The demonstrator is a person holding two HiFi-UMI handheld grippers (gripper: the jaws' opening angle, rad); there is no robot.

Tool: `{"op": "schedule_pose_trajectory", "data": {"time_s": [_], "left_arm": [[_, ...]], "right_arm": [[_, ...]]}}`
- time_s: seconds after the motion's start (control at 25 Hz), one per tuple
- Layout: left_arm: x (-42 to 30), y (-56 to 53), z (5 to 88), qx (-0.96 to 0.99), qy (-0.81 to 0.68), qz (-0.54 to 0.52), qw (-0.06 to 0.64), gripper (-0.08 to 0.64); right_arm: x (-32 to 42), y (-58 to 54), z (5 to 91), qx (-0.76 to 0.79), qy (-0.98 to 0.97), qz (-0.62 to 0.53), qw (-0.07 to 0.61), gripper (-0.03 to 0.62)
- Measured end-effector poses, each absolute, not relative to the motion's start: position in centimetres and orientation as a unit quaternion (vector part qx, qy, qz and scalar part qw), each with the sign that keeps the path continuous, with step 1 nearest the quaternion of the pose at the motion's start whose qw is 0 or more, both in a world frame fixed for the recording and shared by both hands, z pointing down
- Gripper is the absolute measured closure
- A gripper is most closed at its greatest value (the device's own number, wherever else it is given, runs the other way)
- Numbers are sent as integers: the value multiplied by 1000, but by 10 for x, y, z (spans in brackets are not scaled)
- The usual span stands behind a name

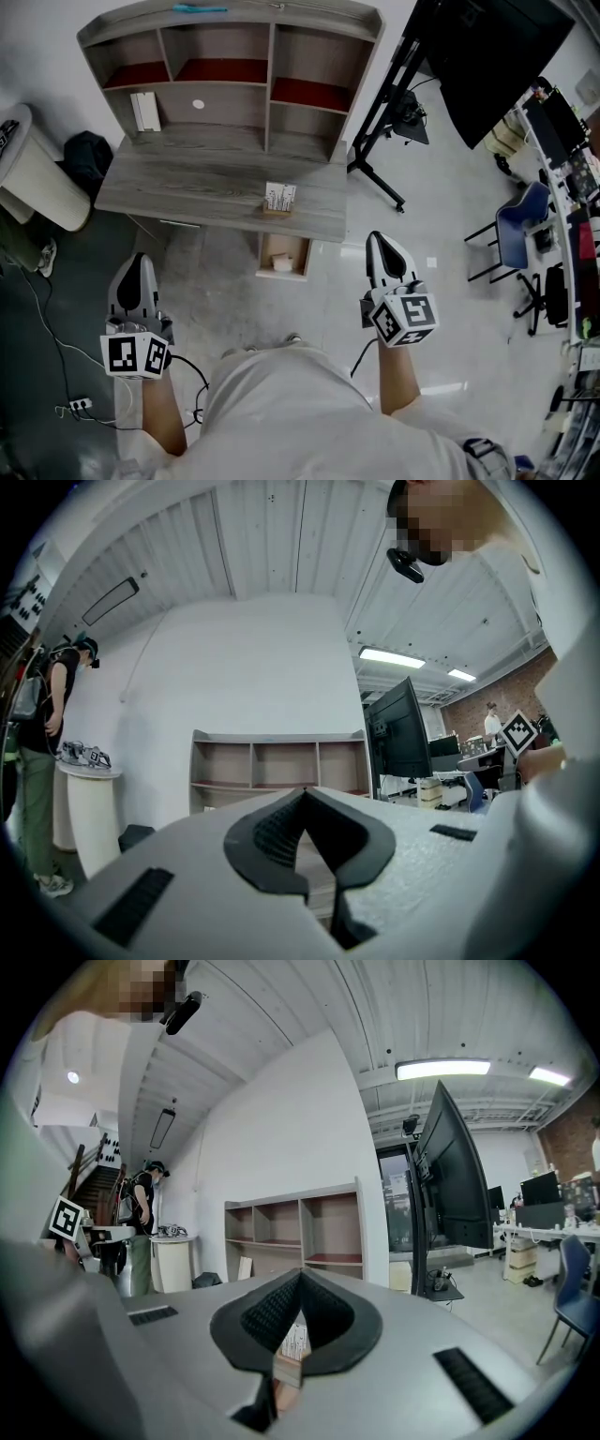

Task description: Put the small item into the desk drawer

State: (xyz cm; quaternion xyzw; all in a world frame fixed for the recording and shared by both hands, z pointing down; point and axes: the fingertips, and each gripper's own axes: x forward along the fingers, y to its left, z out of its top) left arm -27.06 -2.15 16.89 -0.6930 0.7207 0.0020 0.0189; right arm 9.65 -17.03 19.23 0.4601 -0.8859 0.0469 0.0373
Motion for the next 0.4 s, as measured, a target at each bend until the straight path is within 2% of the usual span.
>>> {"op": "schedule_pose_trajectory", "data": {"time_s": [0.4], "left_arm": [[-263,-17,178,-699,715,5,12,554]], "right_arm": [[97,-163,196,460,-886,41,45,595]]}}
